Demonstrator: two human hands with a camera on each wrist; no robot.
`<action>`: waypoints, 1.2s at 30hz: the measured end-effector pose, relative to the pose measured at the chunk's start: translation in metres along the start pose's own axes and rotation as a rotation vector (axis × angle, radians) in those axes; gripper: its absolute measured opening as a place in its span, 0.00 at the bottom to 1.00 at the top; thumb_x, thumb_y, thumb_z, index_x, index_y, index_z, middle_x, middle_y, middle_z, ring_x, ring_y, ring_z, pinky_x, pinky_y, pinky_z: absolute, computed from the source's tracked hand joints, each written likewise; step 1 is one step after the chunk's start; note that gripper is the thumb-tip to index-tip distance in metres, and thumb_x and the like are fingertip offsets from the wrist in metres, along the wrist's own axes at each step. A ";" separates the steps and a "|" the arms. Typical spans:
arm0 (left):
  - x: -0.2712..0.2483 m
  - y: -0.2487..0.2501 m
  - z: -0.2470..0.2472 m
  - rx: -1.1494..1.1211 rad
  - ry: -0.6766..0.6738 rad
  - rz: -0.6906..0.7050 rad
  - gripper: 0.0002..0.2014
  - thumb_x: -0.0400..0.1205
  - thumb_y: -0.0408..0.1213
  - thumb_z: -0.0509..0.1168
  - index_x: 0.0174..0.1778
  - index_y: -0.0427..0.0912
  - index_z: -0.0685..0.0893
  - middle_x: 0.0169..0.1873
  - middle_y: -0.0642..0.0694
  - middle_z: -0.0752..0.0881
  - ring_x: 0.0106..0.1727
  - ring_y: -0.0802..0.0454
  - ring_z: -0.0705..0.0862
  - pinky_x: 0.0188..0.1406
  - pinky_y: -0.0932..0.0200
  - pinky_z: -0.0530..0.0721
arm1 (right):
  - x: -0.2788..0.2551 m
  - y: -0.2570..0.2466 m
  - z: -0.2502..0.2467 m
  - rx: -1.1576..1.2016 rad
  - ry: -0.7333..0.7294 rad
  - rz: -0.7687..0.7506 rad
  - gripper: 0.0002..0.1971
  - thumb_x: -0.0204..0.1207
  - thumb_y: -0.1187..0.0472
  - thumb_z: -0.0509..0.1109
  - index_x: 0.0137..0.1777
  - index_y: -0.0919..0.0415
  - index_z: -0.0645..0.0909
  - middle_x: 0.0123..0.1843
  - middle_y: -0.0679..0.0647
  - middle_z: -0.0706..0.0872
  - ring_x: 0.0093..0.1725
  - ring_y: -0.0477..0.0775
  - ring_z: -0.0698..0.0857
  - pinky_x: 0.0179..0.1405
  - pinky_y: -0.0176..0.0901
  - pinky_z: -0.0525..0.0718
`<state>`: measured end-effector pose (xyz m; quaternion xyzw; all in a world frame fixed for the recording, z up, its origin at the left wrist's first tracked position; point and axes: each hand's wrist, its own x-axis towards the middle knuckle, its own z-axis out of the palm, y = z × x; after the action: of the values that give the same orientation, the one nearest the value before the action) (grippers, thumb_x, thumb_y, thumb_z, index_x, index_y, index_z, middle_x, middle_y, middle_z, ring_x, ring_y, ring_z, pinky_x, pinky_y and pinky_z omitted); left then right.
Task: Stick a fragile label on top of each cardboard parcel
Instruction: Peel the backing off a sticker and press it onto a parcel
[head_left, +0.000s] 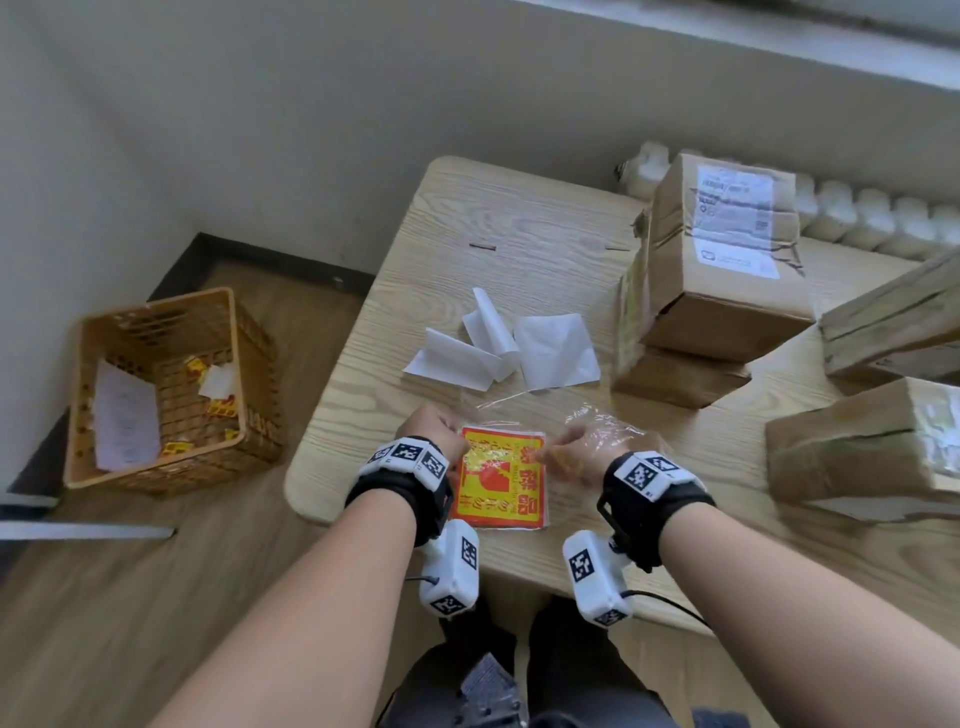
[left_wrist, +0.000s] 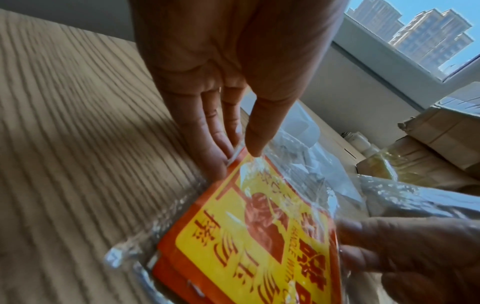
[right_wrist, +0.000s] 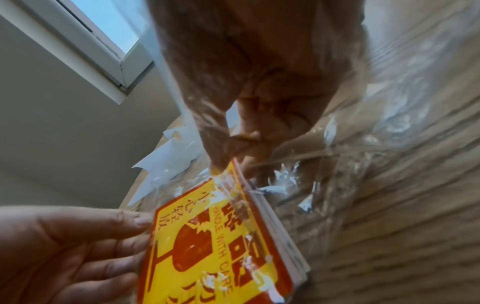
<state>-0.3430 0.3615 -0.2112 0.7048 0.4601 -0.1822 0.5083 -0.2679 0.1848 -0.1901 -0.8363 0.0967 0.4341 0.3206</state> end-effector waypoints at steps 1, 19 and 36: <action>-0.005 0.003 -0.002 0.008 -0.001 0.008 0.10 0.67 0.33 0.73 0.35 0.44 0.77 0.45 0.38 0.88 0.47 0.39 0.89 0.49 0.42 0.89 | 0.000 -0.001 0.001 -0.001 0.016 -0.002 0.13 0.67 0.55 0.82 0.34 0.55 0.79 0.32 0.48 0.84 0.32 0.45 0.81 0.28 0.37 0.75; -0.004 0.011 -0.006 0.465 0.116 0.036 0.05 0.71 0.37 0.72 0.40 0.42 0.85 0.44 0.44 0.90 0.46 0.42 0.87 0.52 0.48 0.86 | -0.002 -0.003 -0.023 -0.330 0.079 -0.213 0.11 0.75 0.54 0.71 0.31 0.52 0.79 0.34 0.48 0.81 0.41 0.53 0.82 0.38 0.41 0.77; -0.062 0.114 0.018 0.372 0.100 0.553 0.06 0.73 0.36 0.70 0.33 0.50 0.80 0.41 0.49 0.88 0.49 0.47 0.86 0.47 0.59 0.82 | -0.049 0.003 -0.097 0.036 0.386 -0.475 0.08 0.68 0.63 0.74 0.33 0.49 0.82 0.37 0.47 0.87 0.44 0.56 0.88 0.51 0.54 0.88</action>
<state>-0.2760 0.3103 -0.1113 0.8917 0.2346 -0.0832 0.3779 -0.2346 0.1162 -0.1124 -0.8967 -0.0345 0.1784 0.4036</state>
